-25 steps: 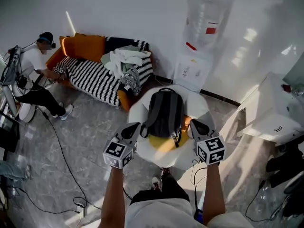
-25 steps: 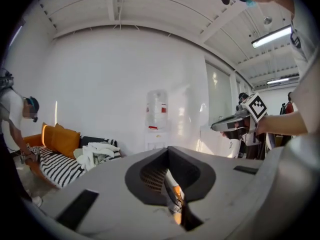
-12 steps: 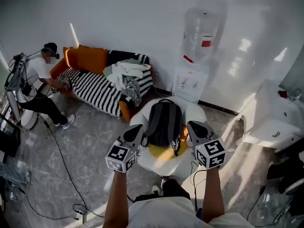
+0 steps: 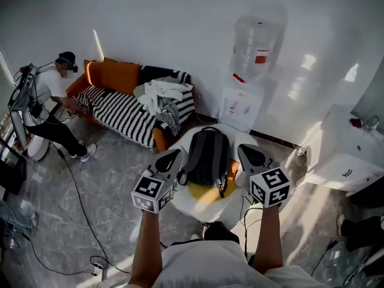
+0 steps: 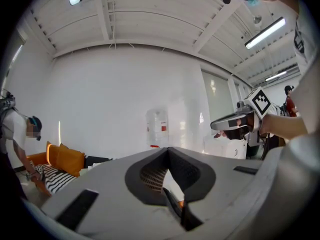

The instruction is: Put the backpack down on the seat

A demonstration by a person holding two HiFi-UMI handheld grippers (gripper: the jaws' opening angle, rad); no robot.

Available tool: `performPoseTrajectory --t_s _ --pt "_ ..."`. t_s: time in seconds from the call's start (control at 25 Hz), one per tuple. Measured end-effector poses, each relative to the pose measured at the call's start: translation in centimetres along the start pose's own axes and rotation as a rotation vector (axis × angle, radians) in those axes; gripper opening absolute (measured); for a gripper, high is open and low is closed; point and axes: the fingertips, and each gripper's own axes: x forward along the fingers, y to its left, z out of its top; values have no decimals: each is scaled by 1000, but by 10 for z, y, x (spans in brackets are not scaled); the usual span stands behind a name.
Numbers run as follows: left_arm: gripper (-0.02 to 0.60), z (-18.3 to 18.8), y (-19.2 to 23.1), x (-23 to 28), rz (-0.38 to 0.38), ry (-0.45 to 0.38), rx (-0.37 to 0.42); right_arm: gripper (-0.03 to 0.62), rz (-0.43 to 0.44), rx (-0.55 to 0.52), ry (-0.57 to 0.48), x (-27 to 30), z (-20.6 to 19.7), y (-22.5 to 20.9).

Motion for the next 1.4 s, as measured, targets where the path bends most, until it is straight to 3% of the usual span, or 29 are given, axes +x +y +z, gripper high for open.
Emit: performPoseTrajectory --t_s 0.16,0.48,0.88,1.4 --pt "3 17 9 -7 21 -23 75 5 17 1 -28 -8 14 9" --pt "3 46 18 -18 36 -98 129 5 23 -43 -70 -16 42 16" --pt "3 83 1 -19 27 -116 155 5 23 -116 -70 -16 63 26" --pt "2 83 -4 -12 15 -94 163 3 17 -119 -55 -16 60 22"
